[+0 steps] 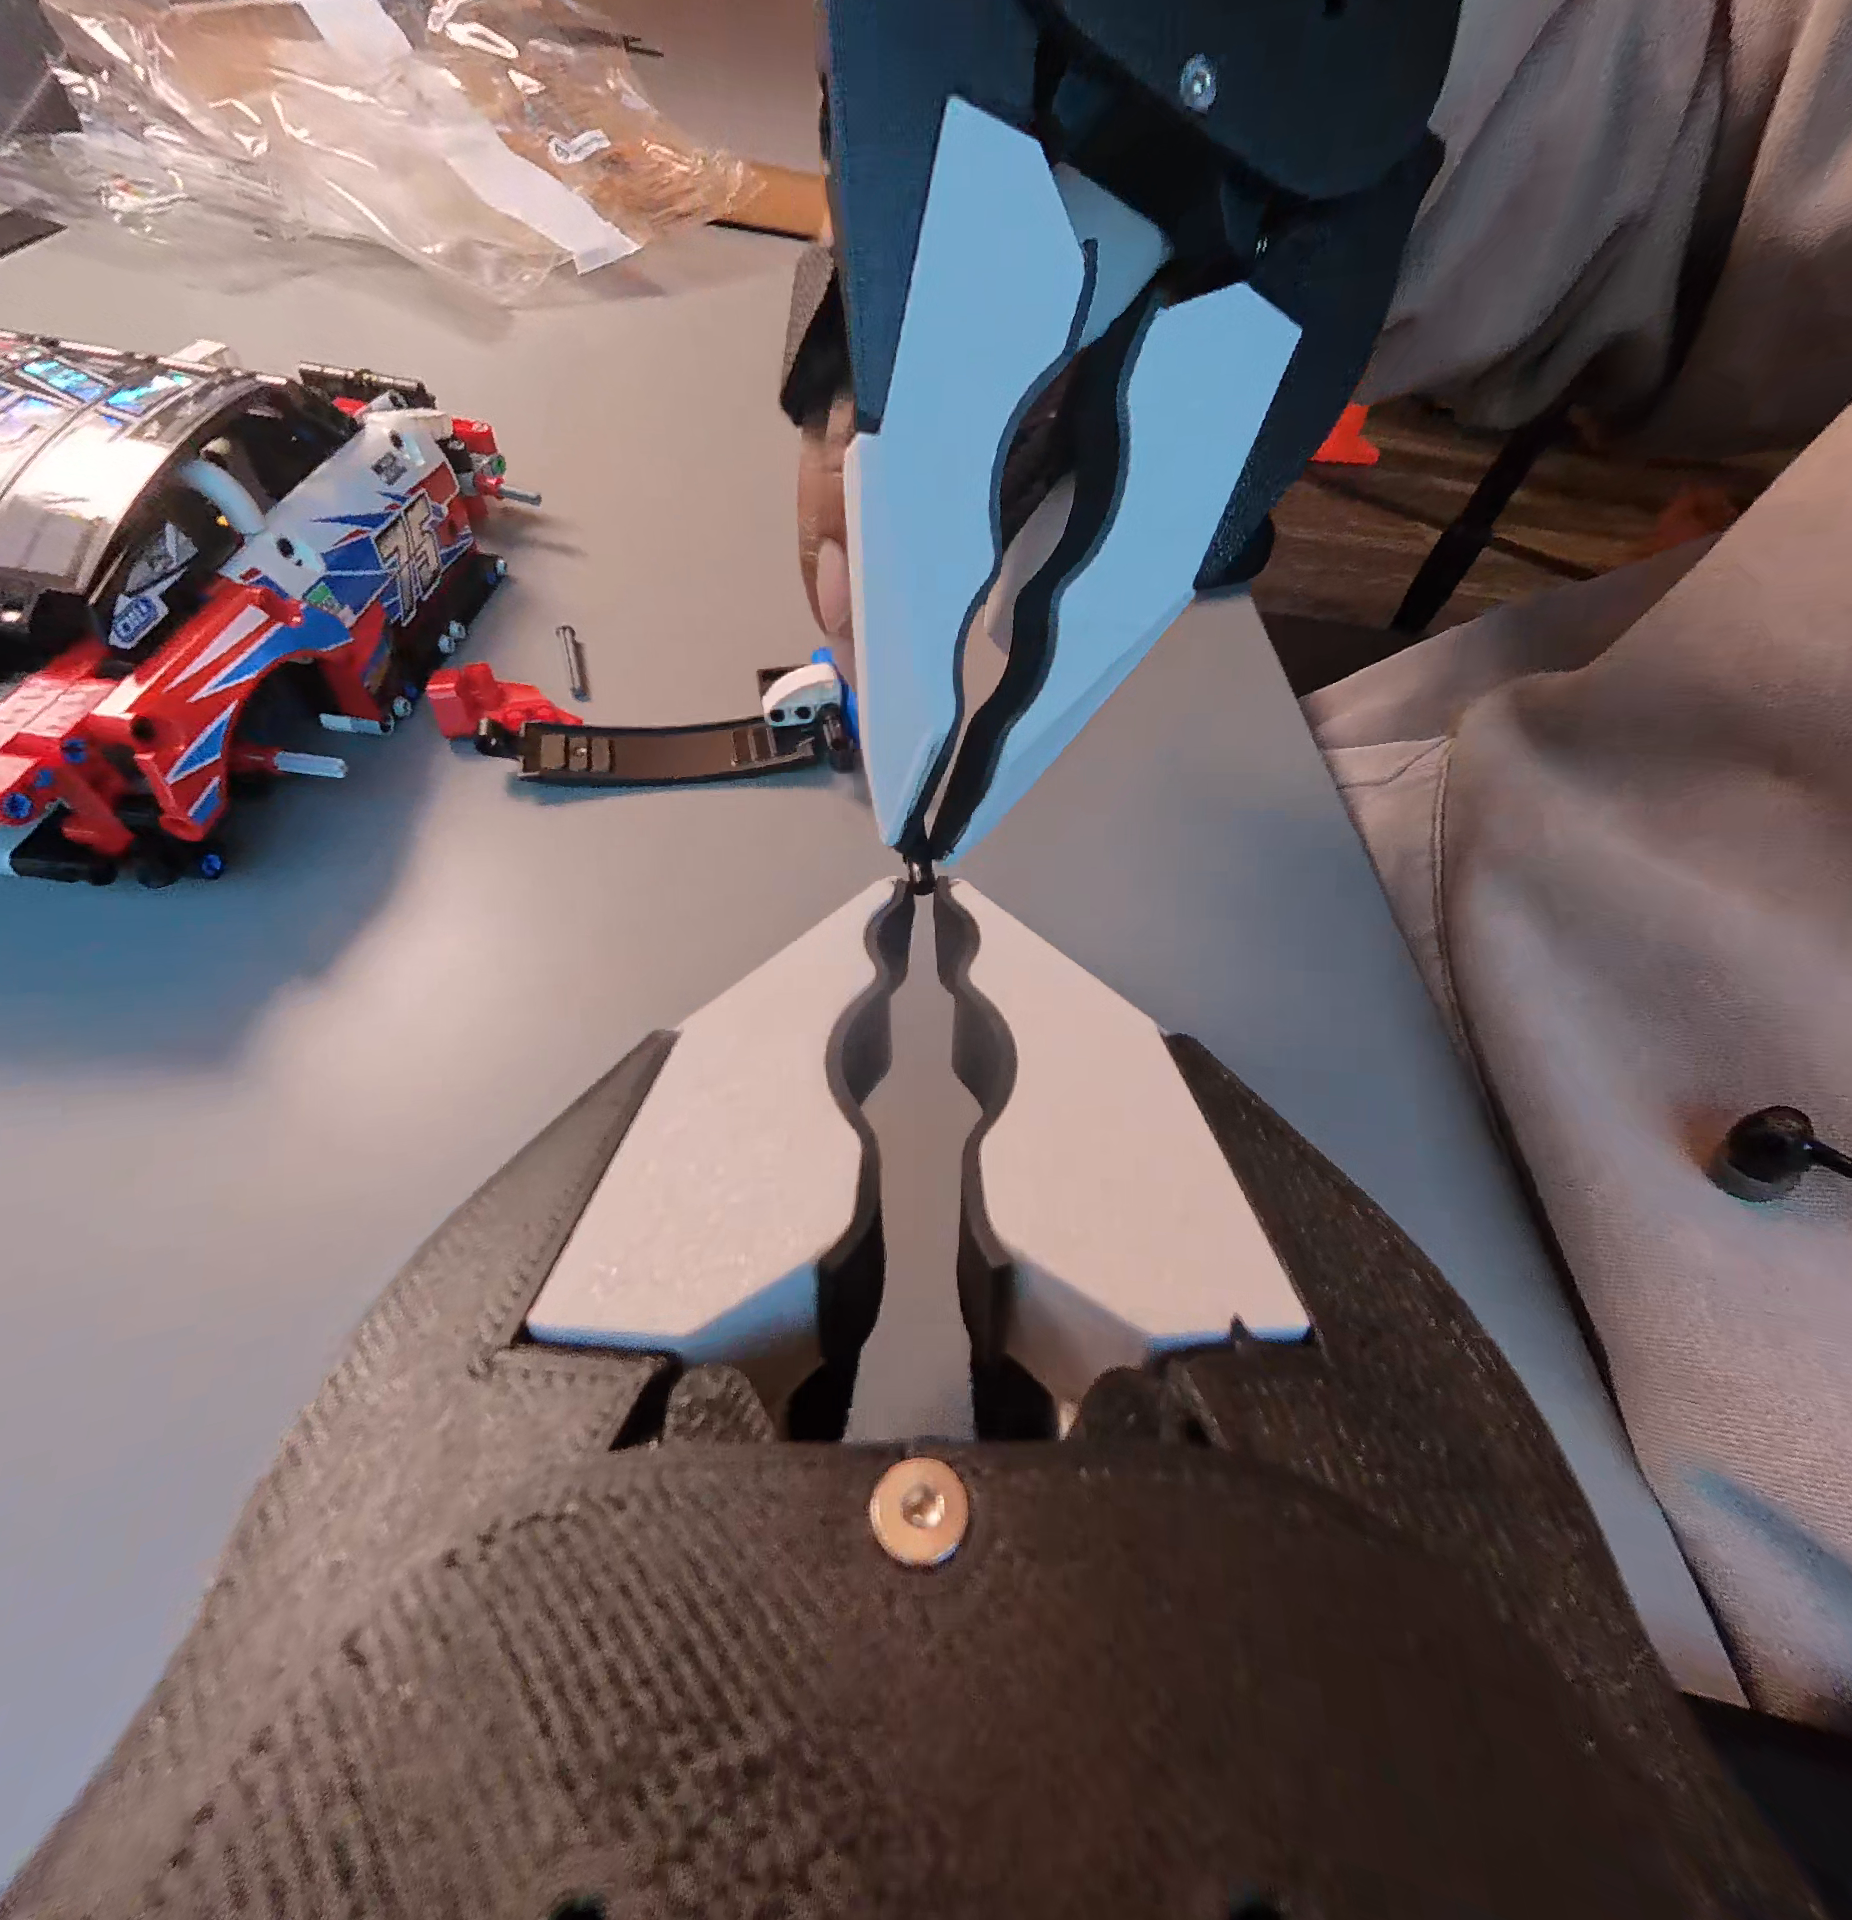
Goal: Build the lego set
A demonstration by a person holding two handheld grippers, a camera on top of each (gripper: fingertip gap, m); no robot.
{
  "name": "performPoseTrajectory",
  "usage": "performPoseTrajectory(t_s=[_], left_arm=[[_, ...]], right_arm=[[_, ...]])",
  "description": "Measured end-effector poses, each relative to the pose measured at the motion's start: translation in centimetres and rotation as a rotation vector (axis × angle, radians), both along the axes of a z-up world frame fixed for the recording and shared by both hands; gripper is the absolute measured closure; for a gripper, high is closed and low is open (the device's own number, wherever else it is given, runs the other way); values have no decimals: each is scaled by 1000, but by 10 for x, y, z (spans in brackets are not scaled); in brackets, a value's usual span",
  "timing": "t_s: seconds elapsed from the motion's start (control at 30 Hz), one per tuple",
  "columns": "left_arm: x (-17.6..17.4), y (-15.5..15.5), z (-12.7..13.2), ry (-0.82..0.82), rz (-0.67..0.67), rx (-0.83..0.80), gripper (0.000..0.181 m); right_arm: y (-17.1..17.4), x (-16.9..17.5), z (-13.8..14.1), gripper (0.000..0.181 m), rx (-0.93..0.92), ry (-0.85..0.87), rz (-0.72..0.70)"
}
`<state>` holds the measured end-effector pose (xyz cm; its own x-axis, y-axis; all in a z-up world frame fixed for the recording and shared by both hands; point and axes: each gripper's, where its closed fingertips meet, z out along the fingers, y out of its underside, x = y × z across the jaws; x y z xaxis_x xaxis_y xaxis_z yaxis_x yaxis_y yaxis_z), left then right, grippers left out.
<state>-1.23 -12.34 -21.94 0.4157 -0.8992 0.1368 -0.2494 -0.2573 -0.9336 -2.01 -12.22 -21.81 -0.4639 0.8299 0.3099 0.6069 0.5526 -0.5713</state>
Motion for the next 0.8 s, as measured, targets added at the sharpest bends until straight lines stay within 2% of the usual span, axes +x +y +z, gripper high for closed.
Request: performPoseTrajectory(t_s=[0.03, 0.2, 0.33, 0.43, 0.63, 0.8], left_arm=[[0, -1, 5, -31, -10, 5, 180], [0, -10, 35, -233, -77, -6, 180], [0, -13, 36, -275, -105, -55, 179], [0, -13, 37, -310, -117, -108, 169], [-1, -13, 36, -312, -119, -121, 179], [-4, -21, 56, -421, -182, -101, 179]], right_arm=[[-1, 0, 6, 179, -11, 37, 0], [-10, -1, 36, 180, -113, 244, 7], [-12, 1, 36, 180, -65, 247, 23], [-11, 1, 33, 180, -31, 230, 30], [-14, -1, 34, 180, -15, 237, 45], [-23, -3, 54, 179, -122, 354, 65]])
